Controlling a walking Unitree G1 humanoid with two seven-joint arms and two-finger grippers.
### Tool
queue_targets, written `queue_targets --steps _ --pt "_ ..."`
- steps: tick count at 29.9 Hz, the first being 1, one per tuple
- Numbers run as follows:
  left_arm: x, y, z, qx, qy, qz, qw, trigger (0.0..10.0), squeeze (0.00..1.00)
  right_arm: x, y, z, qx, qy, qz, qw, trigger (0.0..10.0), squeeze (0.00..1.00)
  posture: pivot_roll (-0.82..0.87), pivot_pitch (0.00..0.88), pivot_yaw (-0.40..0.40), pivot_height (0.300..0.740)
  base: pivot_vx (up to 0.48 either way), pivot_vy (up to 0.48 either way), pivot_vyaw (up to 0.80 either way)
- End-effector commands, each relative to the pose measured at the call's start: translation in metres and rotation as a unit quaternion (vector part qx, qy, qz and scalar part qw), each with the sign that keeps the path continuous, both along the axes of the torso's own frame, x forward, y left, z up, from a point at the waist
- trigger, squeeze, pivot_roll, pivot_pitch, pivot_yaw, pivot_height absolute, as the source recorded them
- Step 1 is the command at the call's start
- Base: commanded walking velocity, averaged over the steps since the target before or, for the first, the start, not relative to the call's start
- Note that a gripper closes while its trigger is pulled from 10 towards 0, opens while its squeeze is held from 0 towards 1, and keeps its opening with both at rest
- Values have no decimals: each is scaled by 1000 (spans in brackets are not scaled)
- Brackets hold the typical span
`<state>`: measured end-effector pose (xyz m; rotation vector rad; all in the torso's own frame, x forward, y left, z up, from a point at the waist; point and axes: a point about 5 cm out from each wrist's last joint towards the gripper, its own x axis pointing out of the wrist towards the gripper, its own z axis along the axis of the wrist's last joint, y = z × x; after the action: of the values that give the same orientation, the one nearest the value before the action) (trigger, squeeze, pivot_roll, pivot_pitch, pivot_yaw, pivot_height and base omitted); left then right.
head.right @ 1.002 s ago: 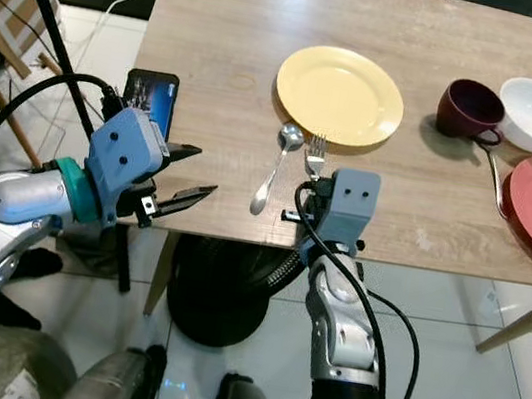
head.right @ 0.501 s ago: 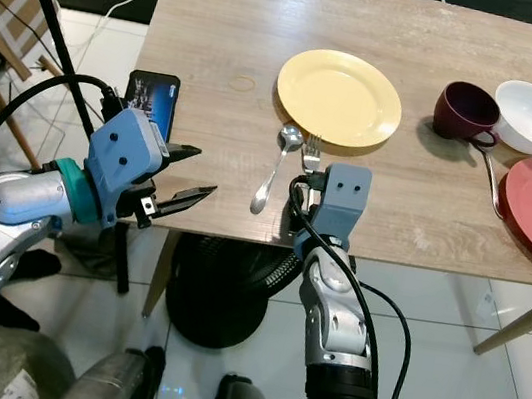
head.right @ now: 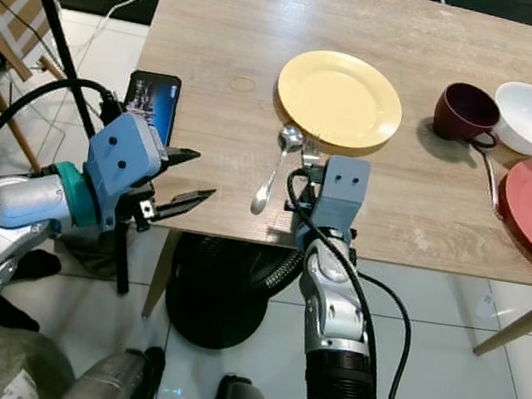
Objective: Setting the table
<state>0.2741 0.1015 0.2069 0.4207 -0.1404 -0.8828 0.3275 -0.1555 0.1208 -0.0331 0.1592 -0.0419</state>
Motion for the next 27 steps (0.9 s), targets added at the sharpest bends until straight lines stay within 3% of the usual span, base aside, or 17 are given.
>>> queue_targets --steps 1,6,11,15,18,21,22,27 --pt "-4 -2 -4 3 9 -4 1000 10000 0 -13 -9 -37 -10 92 -14 996 0 0 62 140 10 740 0 0 0" --pt "-4 -2 -5 2 11 -4 1000 10000 0 -15 -10 -42 -10 110 -11 994 0 0 61 144 10 740 0 0 0" --pt "-4 -2 -5 1 12 -4 1000 10000 0 -16 -15 -41 21 118 -21 993 0 0 56 148 10 740 0 0 0" --pt "-2 -2 -4 -2 8 3 1000 10000 0 -12 -21 -10 79 24 -38 996 0 0 57 148 9 740 0 0 0" --pt "2 0 0 -12 -2 24 1000 10000 0 -17 -32 20 95 -59 -65 992 0 0 57 147 8 740 0 0 0" --pt "4 1 1 -18 -7 36 999 10000 0 -20 -38 32 94 -94 -82 988 0 0 57 147 8 740 0 0 0" --pt "7 2 3 -28 -12 51 998 10000 0 -26 -44 45 75 -133 -96 984 10000 0 45 147 12 740 0 0 0" --pt "15 5 7 -50 -18 89 995 10000 0 -39 -56 67 40 -194 -127 972 10000 0 34 146 18 740 0 0 0"
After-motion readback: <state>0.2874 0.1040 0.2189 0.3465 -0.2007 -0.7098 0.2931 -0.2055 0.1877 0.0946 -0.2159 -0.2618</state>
